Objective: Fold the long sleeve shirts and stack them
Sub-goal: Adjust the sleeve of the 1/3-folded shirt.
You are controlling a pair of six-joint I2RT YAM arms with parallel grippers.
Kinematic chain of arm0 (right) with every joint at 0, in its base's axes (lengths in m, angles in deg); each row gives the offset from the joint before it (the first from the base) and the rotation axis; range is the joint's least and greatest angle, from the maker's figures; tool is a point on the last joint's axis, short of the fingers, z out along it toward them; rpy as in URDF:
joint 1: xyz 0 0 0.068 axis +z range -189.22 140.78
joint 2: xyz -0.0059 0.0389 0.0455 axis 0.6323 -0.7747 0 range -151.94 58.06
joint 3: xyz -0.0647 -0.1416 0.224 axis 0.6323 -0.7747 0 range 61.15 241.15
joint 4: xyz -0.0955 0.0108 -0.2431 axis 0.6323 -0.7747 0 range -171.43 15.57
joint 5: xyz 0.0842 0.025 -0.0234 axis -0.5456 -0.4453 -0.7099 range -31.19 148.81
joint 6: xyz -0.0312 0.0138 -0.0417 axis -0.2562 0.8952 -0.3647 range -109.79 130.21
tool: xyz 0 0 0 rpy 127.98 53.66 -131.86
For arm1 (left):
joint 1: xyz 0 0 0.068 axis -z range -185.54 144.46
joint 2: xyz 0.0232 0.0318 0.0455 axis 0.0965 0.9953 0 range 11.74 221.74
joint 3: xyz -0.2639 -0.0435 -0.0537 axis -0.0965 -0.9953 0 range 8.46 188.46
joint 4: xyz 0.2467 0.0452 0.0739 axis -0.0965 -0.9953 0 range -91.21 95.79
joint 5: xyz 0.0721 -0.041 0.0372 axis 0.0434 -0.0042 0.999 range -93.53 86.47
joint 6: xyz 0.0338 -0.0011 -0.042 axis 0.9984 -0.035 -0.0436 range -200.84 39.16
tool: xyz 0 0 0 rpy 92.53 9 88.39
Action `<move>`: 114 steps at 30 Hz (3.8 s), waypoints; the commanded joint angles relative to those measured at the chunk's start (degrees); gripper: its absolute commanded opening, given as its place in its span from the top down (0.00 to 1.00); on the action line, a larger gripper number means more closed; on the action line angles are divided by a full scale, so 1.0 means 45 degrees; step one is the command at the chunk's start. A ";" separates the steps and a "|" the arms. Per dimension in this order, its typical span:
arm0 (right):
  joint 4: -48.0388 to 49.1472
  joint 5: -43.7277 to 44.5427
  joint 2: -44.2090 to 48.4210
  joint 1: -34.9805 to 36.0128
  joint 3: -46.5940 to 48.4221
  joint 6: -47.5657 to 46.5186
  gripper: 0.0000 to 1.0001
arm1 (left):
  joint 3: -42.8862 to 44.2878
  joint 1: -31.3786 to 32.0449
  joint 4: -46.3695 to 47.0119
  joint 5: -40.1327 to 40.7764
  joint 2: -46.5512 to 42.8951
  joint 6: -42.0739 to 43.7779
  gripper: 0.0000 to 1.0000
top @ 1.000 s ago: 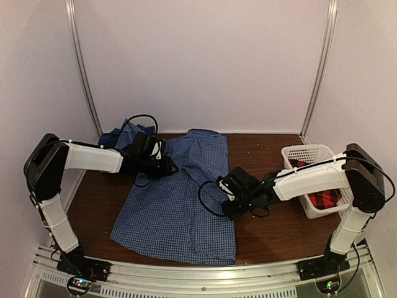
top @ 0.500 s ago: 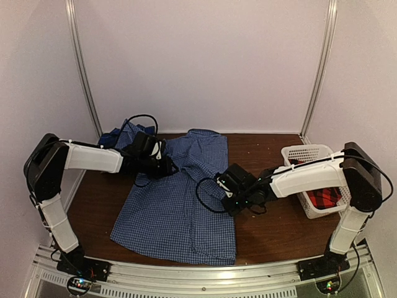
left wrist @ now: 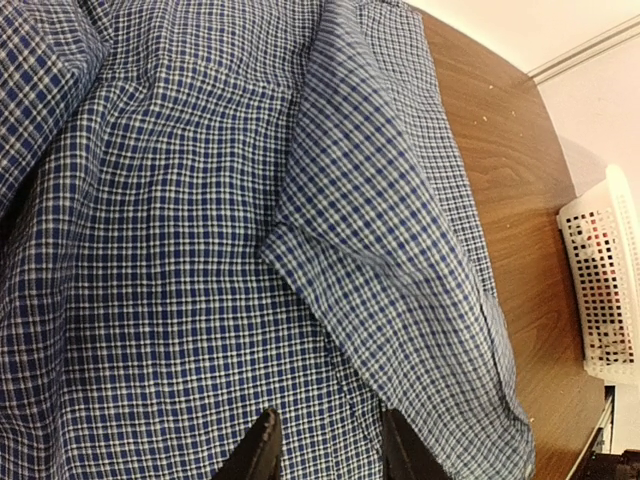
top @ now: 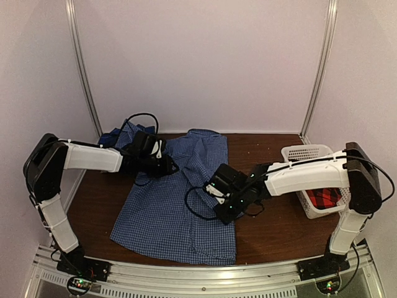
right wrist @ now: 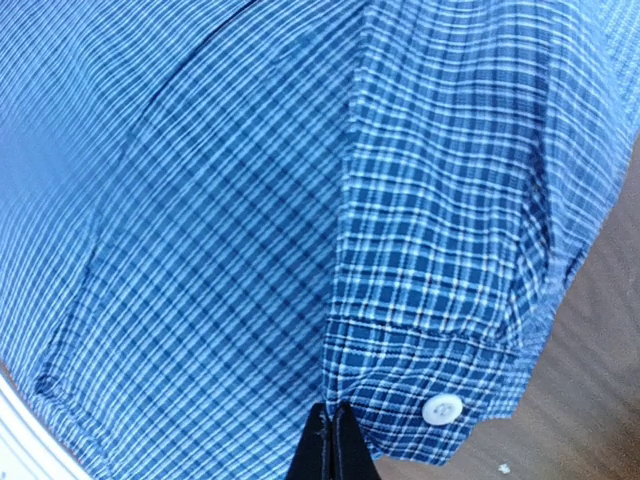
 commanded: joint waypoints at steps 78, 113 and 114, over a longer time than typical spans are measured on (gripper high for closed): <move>0.5794 -0.7543 0.3811 -0.1274 -0.5837 0.6285 0.99 | 0.3885 -0.0387 -0.2631 -0.3390 0.3397 0.0725 0.65; 0.4684 -0.6984 0.3540 -0.1462 -0.5203 0.5030 1.00 | 0.4098 -0.0603 -0.1933 -0.3107 0.3888 -0.0706 1.00; 0.4662 -0.6982 0.3537 -0.1462 -0.5183 0.5041 1.00 | 0.4154 -0.0696 -0.1968 -0.3167 0.3906 -0.0658 1.00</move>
